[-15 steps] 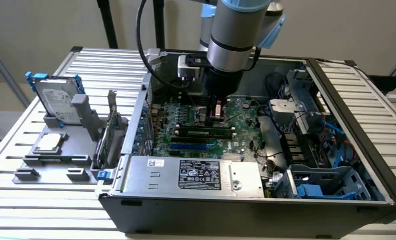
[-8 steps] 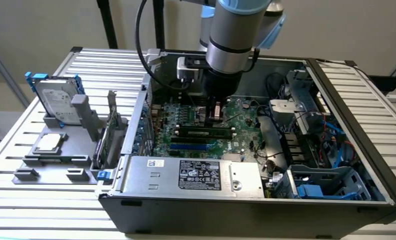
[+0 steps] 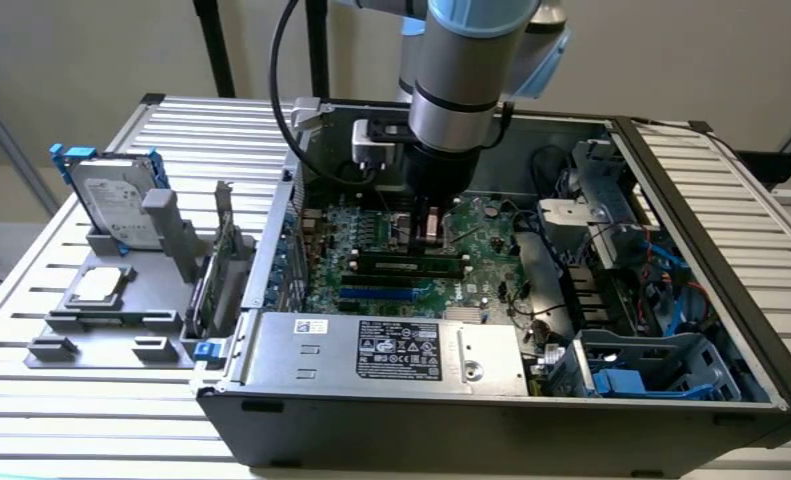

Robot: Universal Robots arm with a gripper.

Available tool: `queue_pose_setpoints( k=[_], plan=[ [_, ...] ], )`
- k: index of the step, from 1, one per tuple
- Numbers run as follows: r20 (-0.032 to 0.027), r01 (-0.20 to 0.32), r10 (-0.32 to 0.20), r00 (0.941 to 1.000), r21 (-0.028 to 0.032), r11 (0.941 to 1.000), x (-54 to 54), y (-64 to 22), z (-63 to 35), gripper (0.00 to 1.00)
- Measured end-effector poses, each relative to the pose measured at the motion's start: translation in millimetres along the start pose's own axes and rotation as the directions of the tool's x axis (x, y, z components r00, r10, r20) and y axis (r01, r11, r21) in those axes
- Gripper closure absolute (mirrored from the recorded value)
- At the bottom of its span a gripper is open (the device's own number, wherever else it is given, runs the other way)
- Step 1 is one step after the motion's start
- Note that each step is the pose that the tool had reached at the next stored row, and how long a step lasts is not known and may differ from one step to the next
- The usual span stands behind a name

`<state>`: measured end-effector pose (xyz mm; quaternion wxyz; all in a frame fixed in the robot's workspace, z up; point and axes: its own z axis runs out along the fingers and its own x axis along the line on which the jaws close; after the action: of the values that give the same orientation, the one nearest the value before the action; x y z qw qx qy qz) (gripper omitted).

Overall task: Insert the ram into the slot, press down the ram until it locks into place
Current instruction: 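Press down the ram until it locks into place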

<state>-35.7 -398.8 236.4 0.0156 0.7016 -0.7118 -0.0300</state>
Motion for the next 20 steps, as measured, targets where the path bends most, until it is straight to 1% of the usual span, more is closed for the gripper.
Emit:
queue_pose_setpoints(
  k=[5, 7, 12, 14, 15, 17, 19, 20],
  plan=[
    [-0.0002, 0.0, 0.0, 1.0, 0.0031, 1.0, -0.4, 0.3, 5.0, 0.9],
    [-0.0013, 0.0, 0.0, 1.0, 0.004, 1.0, -0.4, 0.4, 6.8, 0.9],
    [-0.0006, 0.0, 0.0, 1.0, 0.0088, 1.0, -0.4, 0.7, 11.8, 0.9],
    [-0.0002, 0.0, 0.0, 1.0, 0.0092, 1.0, -0.5, 0.6, 11.9, 0.9],
    [-0.0006, 0.0, 0.0, 1.0, 0.0092, 1.0, -0.3, 0.8, 10.7, 0.9],
    [0.0024, 0.0, 0.0, 1.0, 0.0108, 0.9999, -0.8, 0.8, 7.2, 0.9],
    [0.0001, 0.0, 0.0, 1.0, 0.0094, 1.0, -0.8, 1.4, 0.0, 0.9],
    [0.0002, 0.0, 0.0, 1.0, 0.0094, 1.0, -0.8, 1.6, -3.4, 0.9]
  ],
)
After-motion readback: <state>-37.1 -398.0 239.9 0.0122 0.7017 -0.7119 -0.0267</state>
